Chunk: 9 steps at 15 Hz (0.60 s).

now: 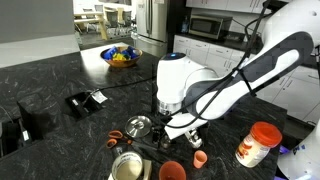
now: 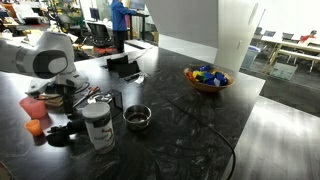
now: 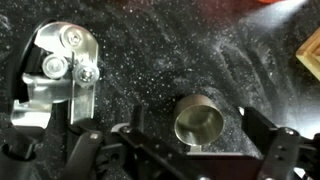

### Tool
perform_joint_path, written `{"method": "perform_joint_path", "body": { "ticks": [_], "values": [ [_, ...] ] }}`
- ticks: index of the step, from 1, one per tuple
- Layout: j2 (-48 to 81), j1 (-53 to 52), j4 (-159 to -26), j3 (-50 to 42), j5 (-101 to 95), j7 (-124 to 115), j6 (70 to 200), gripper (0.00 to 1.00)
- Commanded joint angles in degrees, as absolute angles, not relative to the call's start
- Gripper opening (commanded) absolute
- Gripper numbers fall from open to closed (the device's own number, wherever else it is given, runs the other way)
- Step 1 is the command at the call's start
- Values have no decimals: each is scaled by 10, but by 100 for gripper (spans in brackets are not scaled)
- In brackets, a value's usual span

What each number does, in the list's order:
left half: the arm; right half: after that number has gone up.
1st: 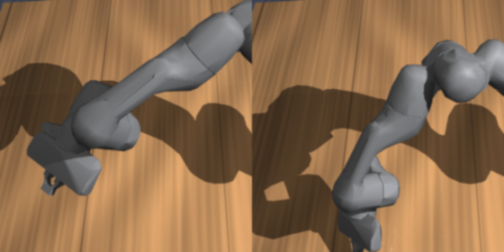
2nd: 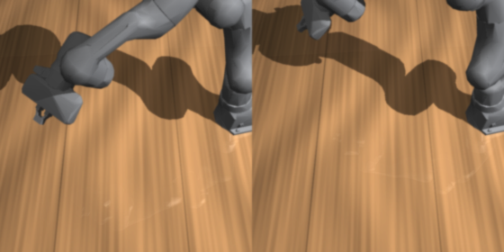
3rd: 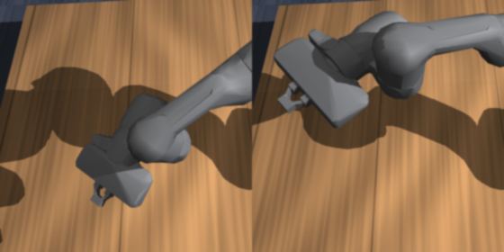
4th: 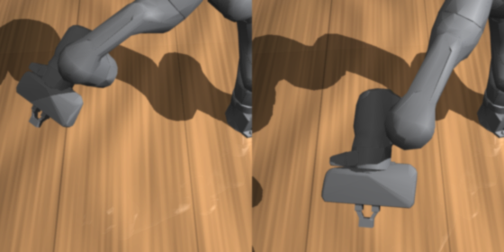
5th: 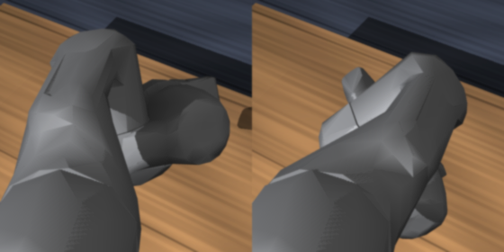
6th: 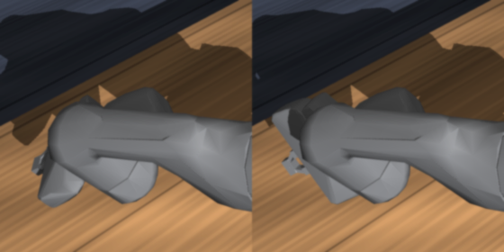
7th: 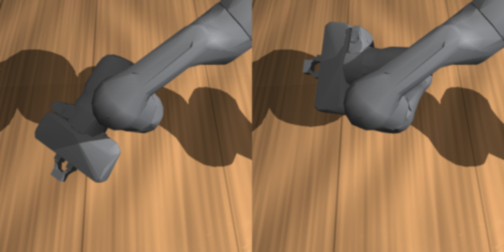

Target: Pick the cup from the far end and put it on the plate

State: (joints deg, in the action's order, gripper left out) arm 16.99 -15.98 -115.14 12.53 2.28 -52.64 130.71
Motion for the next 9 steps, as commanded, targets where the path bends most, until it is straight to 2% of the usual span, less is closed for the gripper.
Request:
{"method": "perform_joint_path", "body": {
  "ticks": [1,2,3,9],
  "values": [
    [182,-174,-1131,107,8,-532,1303,100],
    [184,-173,-1130,107,11,-529,1305,98],
    [185,-173,-1129,107,15,-529,1307,82],
    [189,-175,-1129,107,23,-526,1309,38]
  ]
}}
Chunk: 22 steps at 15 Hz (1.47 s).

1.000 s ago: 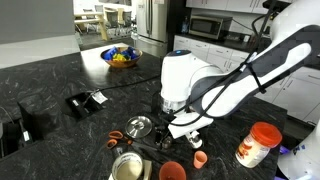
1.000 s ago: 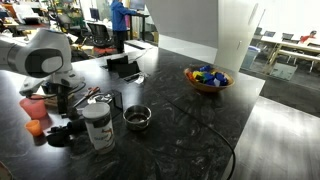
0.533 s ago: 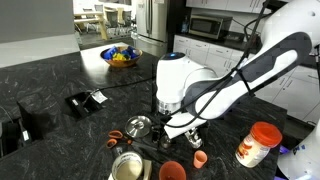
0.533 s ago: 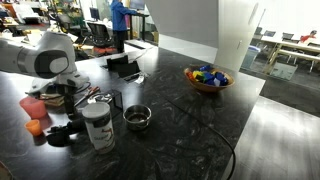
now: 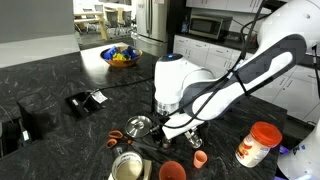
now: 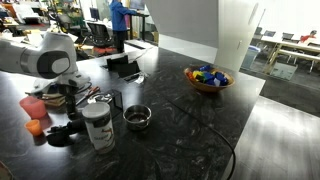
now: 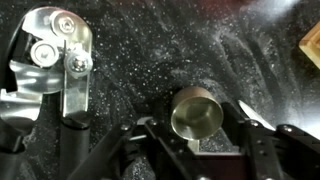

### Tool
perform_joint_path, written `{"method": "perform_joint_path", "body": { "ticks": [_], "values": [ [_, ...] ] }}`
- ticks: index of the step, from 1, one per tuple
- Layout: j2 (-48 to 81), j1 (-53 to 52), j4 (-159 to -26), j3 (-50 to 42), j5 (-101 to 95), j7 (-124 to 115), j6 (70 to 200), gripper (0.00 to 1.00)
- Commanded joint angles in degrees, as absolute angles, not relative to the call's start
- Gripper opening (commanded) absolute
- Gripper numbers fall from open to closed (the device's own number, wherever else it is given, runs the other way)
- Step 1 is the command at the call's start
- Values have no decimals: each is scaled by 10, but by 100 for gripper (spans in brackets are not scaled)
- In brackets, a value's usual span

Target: Pick the cup from the far end and put it on the plate

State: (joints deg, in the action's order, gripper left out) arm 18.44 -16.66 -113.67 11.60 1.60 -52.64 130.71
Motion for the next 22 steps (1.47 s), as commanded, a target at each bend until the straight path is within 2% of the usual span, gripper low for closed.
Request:
{"method": "perform_joint_path", "body": {
  "ticks": [1,2,3,9,14,22],
  "values": [
    [189,-176,-1129,107,21,-526,1310,31],
    [189,-176,-1128,106,19,-526,1309,23],
    [188,-177,-1127,106,18,-526,1308,21],
    [163,-170,-1121,120,60,-512,1296,21],
    [108,-160,-1106,147,188,-459,1216,21],
    [51,-127,-1099,130,392,-350,1213,21]
  ]
}}
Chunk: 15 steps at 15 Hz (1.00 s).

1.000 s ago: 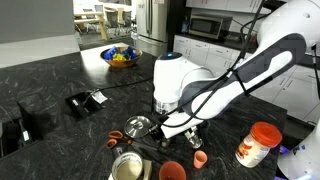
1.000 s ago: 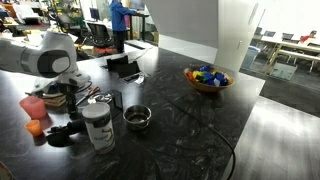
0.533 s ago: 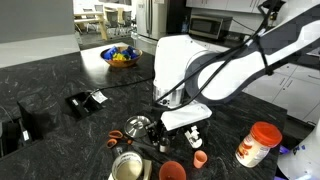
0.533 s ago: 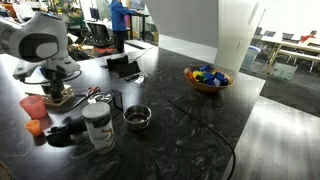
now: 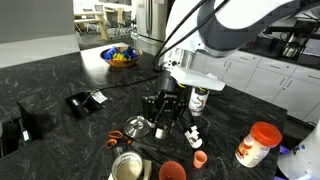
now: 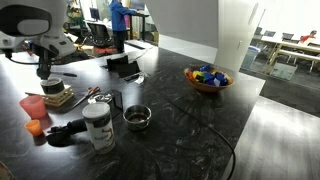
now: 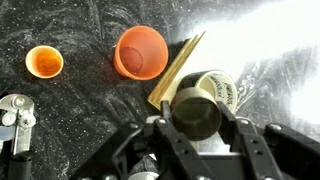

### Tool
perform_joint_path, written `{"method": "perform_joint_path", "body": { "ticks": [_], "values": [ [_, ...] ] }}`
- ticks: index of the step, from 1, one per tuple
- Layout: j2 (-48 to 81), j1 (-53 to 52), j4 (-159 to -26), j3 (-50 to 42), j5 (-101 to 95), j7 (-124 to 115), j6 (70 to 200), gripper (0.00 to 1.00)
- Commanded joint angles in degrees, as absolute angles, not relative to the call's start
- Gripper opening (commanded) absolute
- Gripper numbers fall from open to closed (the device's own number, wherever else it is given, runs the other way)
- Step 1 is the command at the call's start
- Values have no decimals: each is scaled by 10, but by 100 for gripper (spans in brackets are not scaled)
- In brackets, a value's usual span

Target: Pick the cup from the far end and put it on the plate

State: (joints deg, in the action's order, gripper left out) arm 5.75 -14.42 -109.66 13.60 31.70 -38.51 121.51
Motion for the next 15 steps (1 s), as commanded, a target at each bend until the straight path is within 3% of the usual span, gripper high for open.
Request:
{"method": "perform_joint_path", "body": {
  "ticks": [1,10,11,15],
  "values": [
    [50,-121,-1099,125,420,-343,1213,21],
    [21,-91,-1121,80,447,-426,1213,21],
    [38,-93,-1104,82,432,-412,1214,46],
    [32,-92,-1110,81,432,-423,1214,46]
  ]
}}
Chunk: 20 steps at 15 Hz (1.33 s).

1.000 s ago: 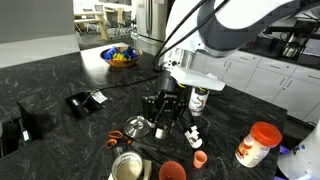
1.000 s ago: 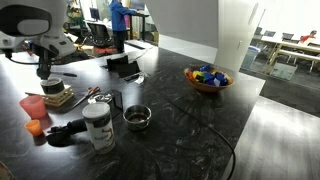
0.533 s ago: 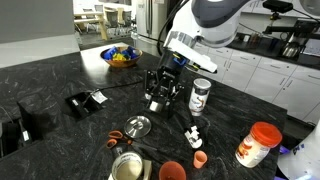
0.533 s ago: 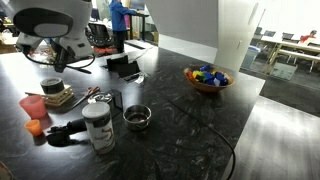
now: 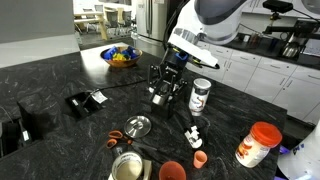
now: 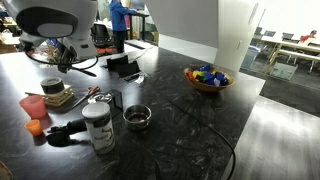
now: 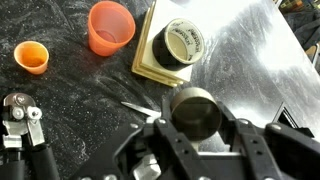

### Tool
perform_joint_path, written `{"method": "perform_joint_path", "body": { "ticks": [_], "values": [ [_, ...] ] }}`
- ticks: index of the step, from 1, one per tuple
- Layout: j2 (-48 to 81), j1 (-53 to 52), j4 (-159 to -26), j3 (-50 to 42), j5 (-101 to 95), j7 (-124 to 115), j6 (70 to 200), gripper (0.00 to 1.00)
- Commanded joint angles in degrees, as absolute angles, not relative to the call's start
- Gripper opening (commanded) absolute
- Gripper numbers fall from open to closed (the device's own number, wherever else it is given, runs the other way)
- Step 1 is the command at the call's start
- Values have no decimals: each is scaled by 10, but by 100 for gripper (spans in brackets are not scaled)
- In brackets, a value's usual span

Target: Pick the cup from the far end and put it on the plate

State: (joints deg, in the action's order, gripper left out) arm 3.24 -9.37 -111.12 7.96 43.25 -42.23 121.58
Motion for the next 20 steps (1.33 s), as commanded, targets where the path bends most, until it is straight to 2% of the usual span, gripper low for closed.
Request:
{"method": "perform_joint_path", "body": {
  "ticks": [1,4,5,14,20],
  "values": [
    [32,-92,-1110,81,432,-424,1214,46],
    [32,-92,-1110,81,432,-424,1214,46],
    [32,-92,-1110,81,432,-424,1214,21],
    [31,-35,-1092,32,664,-452,1027,21],
    [47,-13,-1095,4,745,-550,1035,21]
  ]
}}
